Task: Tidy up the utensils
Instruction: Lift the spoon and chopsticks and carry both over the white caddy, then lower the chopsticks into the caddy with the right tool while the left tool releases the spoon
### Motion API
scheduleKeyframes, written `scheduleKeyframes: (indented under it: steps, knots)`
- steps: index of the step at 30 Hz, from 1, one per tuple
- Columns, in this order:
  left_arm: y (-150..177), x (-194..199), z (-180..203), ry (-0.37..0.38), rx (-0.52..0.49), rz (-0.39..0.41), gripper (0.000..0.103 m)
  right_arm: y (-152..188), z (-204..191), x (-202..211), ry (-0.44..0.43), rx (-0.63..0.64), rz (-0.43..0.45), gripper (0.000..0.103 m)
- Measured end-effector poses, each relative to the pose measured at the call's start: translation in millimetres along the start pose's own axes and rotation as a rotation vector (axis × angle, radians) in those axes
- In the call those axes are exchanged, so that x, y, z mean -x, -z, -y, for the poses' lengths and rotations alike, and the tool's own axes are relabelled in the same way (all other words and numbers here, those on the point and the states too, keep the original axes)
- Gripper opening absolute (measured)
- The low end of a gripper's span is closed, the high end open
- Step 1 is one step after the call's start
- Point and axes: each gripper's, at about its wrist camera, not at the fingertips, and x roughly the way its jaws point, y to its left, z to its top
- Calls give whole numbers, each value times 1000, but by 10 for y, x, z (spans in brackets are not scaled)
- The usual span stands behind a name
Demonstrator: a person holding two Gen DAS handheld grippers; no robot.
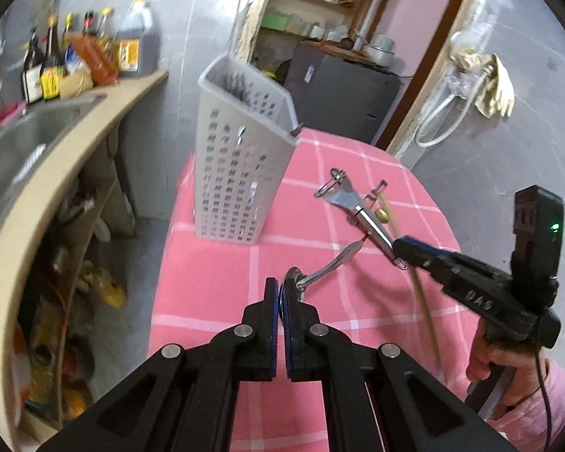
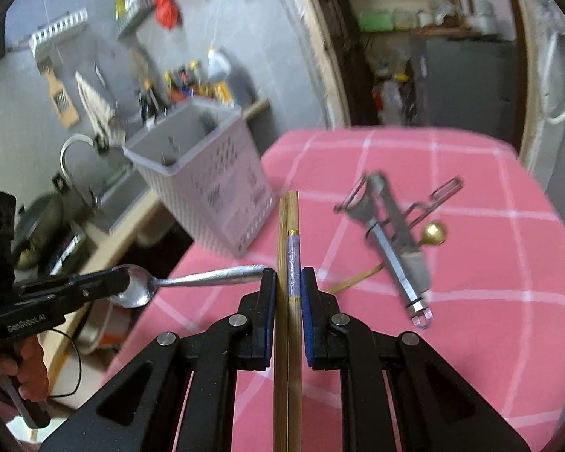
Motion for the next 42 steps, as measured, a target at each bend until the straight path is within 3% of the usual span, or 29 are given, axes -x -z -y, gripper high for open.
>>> scheduleKeyframes:
  steps: [7, 12, 20, 30, 35, 42]
  knots:
    - [-277, 359, 114, -4, -37, 57, 3, -289, 32, 421, 5, -17, 168, 12]
    - [-547, 598, 79, 1, -11, 147, 3, -567, -66, 628, -25, -26, 290, 12]
    - [-900, 768, 29, -51, -31, 210, 3, -986, -279, 691, -96, -16, 403, 12]
    - [-1260, 802, -155, -174, -59, 120, 3, -1436, -605, 492, -215, -34, 605, 12]
    - [-1439, 764, -111, -251, -158, 50, 3, -1660, -756, 234, -248, -37, 699, 12]
    - [-1580, 628, -18, -317, -259, -38, 3, -1867, -862, -261, -292, -10, 731, 12]
